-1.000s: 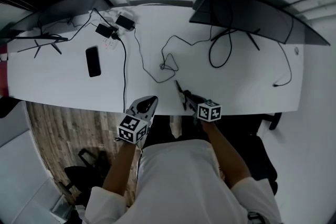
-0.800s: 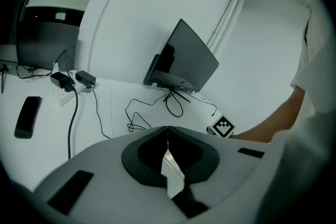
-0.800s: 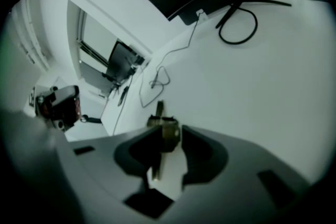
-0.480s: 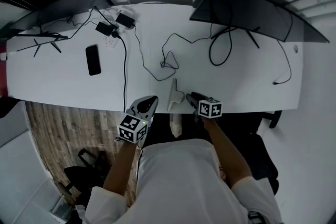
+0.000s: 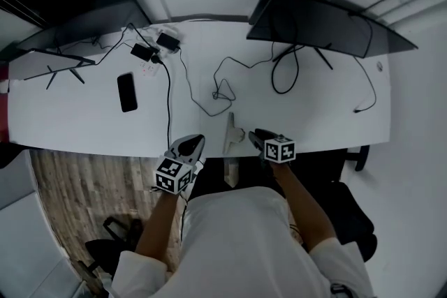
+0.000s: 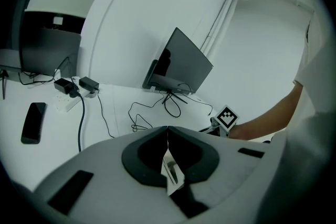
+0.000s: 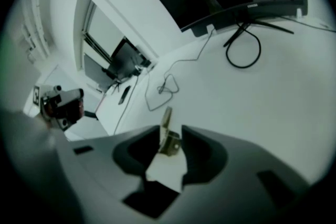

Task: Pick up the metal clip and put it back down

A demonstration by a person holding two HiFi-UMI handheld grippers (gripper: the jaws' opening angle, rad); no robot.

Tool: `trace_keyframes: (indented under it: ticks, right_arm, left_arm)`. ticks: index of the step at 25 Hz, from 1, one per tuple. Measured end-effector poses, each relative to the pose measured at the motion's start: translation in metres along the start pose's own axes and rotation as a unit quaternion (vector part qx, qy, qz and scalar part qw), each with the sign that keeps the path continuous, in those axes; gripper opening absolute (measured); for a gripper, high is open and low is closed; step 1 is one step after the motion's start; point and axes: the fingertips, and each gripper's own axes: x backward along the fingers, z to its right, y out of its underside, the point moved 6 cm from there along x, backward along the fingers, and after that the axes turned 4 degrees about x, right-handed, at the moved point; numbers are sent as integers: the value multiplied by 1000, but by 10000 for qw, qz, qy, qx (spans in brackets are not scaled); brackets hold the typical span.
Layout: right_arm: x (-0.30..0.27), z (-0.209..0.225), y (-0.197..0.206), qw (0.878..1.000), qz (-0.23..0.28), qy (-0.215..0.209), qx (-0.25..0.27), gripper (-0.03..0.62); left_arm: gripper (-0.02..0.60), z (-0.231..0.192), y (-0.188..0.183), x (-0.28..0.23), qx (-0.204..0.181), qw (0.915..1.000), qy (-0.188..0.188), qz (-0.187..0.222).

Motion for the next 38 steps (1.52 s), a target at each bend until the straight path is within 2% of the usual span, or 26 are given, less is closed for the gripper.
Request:
trace_keyframes:
  ticks: [11, 17, 23, 27, 31, 38]
  right_arm:
    - [49, -25, -7, 9984, 384, 146, 398, 81]
    - [80, -36, -11, 9956, 576, -2, 735, 54]
    - [110, -47, -3, 9888, 673, -223, 1312, 45]
    - [133, -57, 4, 9806, 739, -199, 1806, 44]
    - [157, -60, 19, 9738, 837, -216, 2102, 43]
    - [203, -58, 46, 9673, 1129, -76, 2269, 43]
  left_arm:
    - [34, 8, -3, 19, -282, 9992, 256, 86]
    - [32, 20, 0, 30, -272, 9995, 51, 160]
    - [32, 47, 15, 47, -190, 9989, -249, 349]
    - [34, 61, 29, 58, -61, 9979, -448, 460]
    - [32, 87, 45, 66, -50, 9971, -505, 567]
    - [34, 133, 70, 83, -125, 9962, -509, 688]
